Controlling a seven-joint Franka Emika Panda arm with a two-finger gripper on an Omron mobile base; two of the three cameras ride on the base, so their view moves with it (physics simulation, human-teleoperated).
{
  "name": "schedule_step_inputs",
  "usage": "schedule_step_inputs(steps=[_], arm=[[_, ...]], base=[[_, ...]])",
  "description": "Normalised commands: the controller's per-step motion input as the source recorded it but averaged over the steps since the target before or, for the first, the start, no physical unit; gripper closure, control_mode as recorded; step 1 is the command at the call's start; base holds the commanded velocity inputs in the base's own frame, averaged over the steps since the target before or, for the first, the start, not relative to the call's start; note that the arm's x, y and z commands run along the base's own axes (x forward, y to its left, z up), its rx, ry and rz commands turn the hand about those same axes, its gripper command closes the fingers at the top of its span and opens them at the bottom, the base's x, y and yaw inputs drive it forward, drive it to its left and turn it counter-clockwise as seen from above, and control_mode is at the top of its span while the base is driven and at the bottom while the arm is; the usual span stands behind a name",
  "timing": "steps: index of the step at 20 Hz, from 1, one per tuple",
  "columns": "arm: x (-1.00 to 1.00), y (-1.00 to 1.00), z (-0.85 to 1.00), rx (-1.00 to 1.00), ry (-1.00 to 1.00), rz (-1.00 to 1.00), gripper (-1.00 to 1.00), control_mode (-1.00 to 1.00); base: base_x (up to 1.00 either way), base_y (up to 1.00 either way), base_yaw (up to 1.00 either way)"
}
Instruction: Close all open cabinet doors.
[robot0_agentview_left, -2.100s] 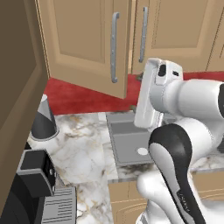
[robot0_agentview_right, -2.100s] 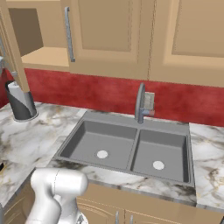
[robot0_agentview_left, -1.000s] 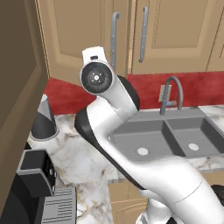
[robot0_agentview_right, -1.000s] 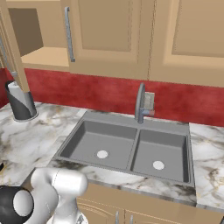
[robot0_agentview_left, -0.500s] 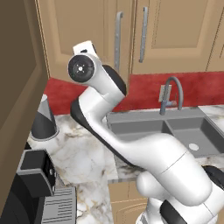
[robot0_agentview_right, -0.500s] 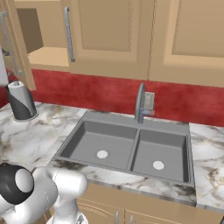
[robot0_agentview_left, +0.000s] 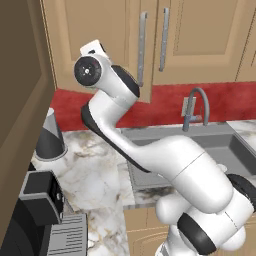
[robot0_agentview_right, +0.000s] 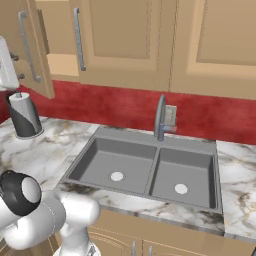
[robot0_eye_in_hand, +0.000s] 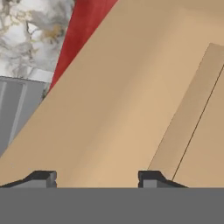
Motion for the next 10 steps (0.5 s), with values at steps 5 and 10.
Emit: schedule_step_inputs(steps=[5,10], arm=[[0.54,-0.21,-0.07,-0.08,0.00,0.00,-1.00,-1.00],[0.51,-0.24,-0.12,-0.07,0.00,0.01,-1.00,-1.00]], base=[[0.00,0.00,0.00],[0.00,0.00,0.00]])
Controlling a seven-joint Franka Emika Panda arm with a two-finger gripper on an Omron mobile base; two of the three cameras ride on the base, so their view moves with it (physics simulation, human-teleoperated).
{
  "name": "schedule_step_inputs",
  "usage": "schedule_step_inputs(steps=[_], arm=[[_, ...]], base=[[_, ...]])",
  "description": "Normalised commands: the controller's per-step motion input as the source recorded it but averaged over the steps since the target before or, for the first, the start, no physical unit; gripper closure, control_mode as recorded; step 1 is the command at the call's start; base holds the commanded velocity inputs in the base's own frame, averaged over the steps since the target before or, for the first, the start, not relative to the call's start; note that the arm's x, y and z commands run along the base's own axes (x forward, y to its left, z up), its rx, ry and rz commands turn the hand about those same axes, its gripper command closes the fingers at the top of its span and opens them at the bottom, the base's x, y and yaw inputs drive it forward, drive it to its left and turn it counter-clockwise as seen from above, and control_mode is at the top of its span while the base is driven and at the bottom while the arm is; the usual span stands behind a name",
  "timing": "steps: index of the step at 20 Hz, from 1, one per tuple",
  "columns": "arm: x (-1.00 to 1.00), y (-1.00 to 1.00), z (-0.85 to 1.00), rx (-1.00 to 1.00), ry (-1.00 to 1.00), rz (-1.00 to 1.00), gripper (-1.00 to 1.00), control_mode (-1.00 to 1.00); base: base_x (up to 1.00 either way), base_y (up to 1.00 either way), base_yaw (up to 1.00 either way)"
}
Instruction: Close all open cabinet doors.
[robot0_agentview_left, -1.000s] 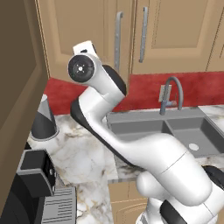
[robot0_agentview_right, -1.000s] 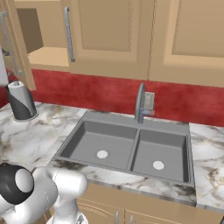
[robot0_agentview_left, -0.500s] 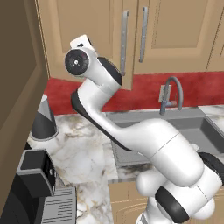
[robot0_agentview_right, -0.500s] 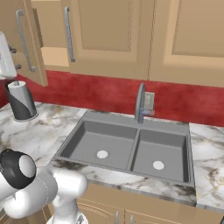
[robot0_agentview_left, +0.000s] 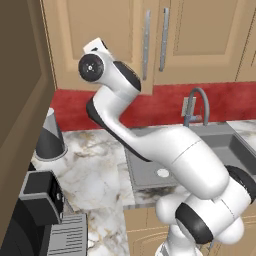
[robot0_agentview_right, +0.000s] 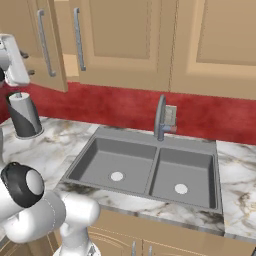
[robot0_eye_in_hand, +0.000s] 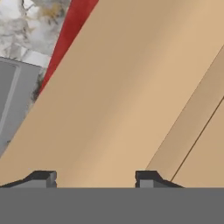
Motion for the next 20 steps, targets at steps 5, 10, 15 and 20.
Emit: schedule_step_inputs(steps=[5,10,15,20], arm=[[0.48,-0.25,-0.15,-0.06,0.00,0.02,-1.00,-1.00],[0.53,-0.24,-0.11,-0.06,0.00,0.03,-1.00,-1.00],[0.51,-0.24,-0.07,-0.04,0.00,0.04,-1.00,-1.00],[0.57,-0.20,-0.12,-0.01,0.00,0.03,-1.00,-1.00]], base=[[0.00,0.00,0.00],[0.00,0.00,0.00],[0.00,0.00,0.00],[0.00,0.00,0.00]])
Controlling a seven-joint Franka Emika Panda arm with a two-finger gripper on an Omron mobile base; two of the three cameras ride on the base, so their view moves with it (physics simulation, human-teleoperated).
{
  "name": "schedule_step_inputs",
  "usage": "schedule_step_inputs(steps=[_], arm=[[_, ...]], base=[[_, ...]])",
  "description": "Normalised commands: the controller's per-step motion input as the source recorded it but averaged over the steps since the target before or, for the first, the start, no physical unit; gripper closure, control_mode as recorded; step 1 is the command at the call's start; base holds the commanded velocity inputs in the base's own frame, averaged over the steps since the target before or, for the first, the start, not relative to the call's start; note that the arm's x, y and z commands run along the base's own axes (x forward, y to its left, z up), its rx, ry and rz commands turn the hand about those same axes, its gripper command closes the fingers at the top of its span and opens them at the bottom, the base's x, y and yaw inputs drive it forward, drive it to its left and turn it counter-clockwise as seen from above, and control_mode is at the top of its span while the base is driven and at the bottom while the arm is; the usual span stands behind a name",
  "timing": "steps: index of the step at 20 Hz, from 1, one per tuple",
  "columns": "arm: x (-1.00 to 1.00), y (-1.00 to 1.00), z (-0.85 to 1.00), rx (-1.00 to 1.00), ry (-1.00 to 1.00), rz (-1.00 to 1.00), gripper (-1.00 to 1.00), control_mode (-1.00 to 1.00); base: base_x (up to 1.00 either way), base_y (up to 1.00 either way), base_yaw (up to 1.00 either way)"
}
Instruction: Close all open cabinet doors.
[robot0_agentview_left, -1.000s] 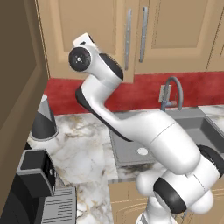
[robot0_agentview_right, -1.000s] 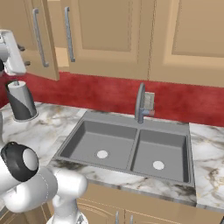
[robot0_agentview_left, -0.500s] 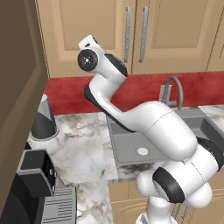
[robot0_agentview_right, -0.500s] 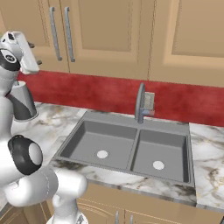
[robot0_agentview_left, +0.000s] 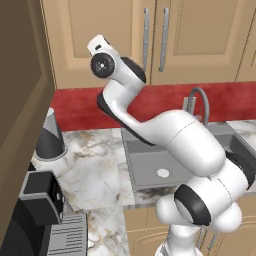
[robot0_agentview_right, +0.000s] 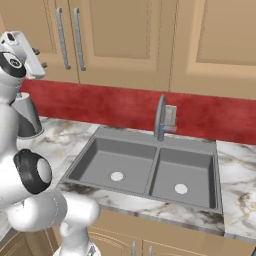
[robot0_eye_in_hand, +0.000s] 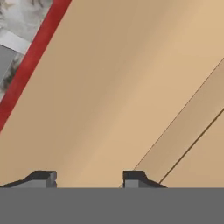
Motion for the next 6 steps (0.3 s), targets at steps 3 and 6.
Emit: schedule_step_inputs(steps=[3,6], arm=[[0.39,-0.10,-0.22,0.00,0.01,0.05,-1.00,-1.00],[0.03,0.00,-0.31,0.00,0.00,0.06,-1.00,-1.00]], base=[[0.00,0.00,0.00],[0.00,0.00,0.00]])
